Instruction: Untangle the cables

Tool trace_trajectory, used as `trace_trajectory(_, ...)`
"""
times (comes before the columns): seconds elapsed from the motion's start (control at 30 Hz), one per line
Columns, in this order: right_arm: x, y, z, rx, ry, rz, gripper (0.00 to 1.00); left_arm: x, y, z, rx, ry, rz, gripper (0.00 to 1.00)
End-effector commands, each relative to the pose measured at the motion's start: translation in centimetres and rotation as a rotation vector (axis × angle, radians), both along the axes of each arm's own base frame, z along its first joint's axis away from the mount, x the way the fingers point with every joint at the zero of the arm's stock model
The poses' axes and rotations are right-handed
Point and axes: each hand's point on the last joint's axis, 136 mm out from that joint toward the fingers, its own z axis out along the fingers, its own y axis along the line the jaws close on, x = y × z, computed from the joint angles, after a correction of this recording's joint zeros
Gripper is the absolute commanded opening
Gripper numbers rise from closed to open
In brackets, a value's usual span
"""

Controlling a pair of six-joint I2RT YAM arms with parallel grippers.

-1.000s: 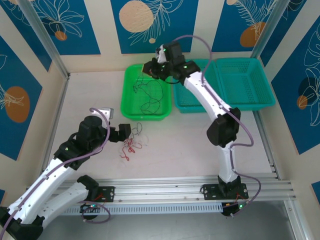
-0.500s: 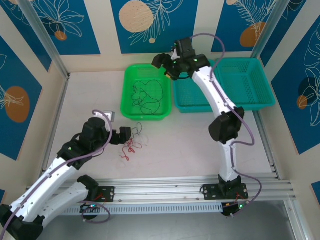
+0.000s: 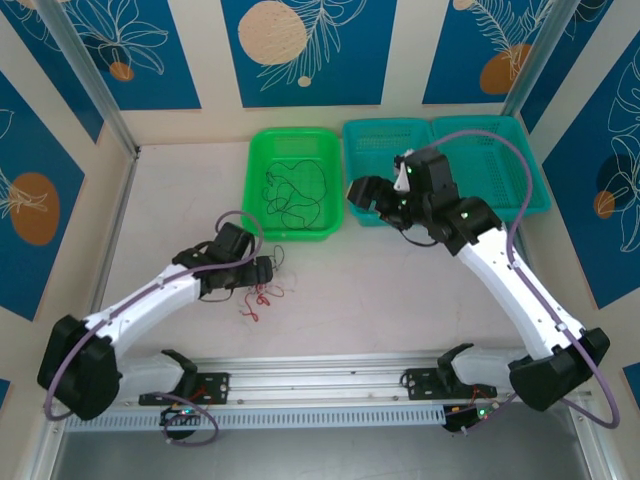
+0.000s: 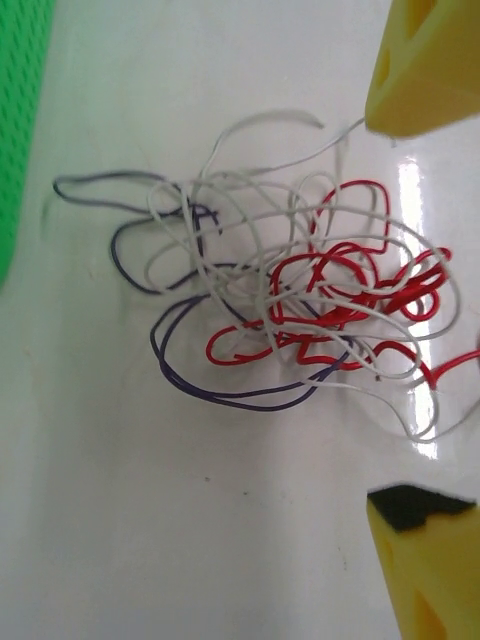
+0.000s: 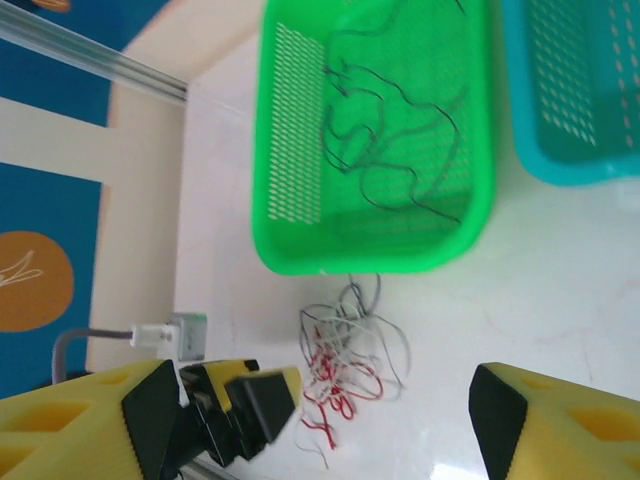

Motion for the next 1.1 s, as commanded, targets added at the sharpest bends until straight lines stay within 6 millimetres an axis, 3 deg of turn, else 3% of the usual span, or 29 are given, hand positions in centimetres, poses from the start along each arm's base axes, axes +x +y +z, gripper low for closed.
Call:
trace_trajectory(0.0, -1.0, -0.3, -1.5, -0.006, 0.039, -0.032, 0.78, 1.0, 0.6, -1.5, -0.012, 0.027, 0.089, 0.70)
trace_trajectory(0.07, -1.5, -0.4, -1.9, -0.015, 0.048, -0.032, 0.78, 1.6, 0.4, -2.4, -0.030, 0.040, 0.092, 0.56)
trace_trajectory(0.23, -2.0, -0.1, -3.0, -0.051, 0.043, 0.006, 0.78, 1.5, -0.6, -5.0, -0.101, 0.096, 0.085, 0.38)
trace_trajectory(0.37, -3.2, 1.6, -4.6, -0.078, 0.032, 0.148, 0.79, 0.7, -2.6, -6.0, -0.175, 0.133, -0.028, 0.08)
trace_trajectory(0.43, -3.7, 2.6, -5.6, -0.065, 0.029, 0.215, 0.79, 0.2, -3.6, -6.2, -0.214, 0.137, -0.093, 0.00)
trace_trajectory(0.53, -4.4, 3.9, -6.7, -0.042, 0.017, 0.290, 0.80, -0.5, -4.5, -5.7, -0.241, 0.110, -0.176, 0.00)
trace_trajectory(0.7, -5.2, 5.2, -8.9, -0.085, -0.023, 0.424, 0.81, -1.4, -7.7, -1.9, -0.350, -0.054, -0.398, 0.00)
trace_trajectory(0.8, -5.8, 5.9, -10.4, -0.138, -0.041, 0.497, 0.81, -2.1, -8.4, -0.9, -0.368, -0.087, -0.451, 0.00)
trace_trajectory(0.93, -6.1, 6.8, -11.7, -0.147, -0.039, 0.535, 0.81, -1.6, -6.8, 1.5, -0.309, -0.194, -0.414, 0.42)
trace_trajectory(1.07, -6.3, 8.7, -13.0, -0.160, -0.046, 0.574, 0.82, -0.4, -3.7, 5.0, -0.184, -0.340, -0.331, 0.57)
